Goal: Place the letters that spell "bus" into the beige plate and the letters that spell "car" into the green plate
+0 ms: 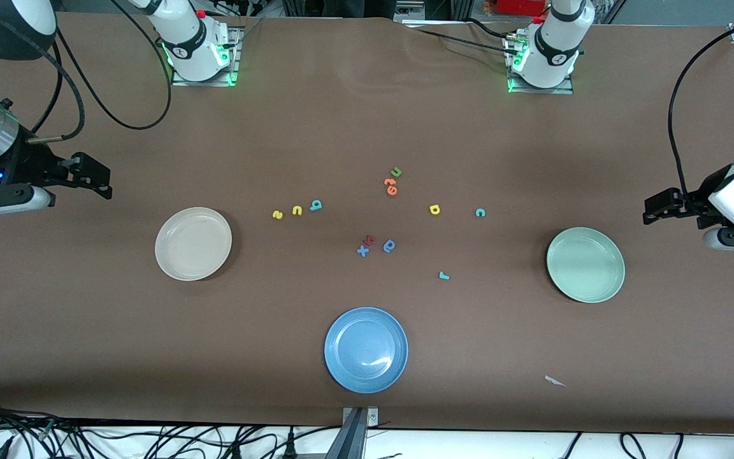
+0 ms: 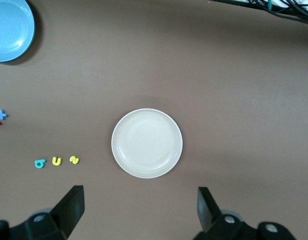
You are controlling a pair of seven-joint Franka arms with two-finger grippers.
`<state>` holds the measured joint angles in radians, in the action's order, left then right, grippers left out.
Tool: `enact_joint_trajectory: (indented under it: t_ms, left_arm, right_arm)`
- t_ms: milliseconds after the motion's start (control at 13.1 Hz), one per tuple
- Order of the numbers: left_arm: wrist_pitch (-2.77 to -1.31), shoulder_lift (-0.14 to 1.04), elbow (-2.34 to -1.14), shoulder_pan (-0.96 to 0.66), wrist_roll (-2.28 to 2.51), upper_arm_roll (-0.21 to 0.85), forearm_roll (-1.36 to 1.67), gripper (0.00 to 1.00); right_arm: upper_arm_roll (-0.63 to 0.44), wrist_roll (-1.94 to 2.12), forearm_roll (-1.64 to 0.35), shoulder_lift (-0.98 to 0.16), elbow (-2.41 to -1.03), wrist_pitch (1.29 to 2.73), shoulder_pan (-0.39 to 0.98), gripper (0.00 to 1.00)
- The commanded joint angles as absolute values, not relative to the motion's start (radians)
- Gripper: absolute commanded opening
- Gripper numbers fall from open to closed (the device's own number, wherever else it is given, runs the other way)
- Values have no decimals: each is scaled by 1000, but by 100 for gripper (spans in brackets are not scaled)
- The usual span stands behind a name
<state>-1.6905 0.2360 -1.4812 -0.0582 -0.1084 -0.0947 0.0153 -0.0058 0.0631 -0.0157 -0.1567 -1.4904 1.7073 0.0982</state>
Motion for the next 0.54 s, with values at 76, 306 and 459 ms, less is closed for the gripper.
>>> enact_joint_trajectory:
  t_ms: [76, 306, 459]
  left_arm:
    - [-1689, 244, -1462, -54, -124, -95, 20, 100]
    - [-1689, 245, -1462, -54, -124, -94, 20, 100]
    - [-1689, 245, -1462, -54, -124, -94, 20, 100]
  right_arm:
    - [-3, 106, -39, -137, -1482, 1698, 103, 100]
    - [-6, 123, 1, -144, -1480, 1698, 94, 100]
    - [-9, 213, 11, -156, -1483, 1698, 84, 100]
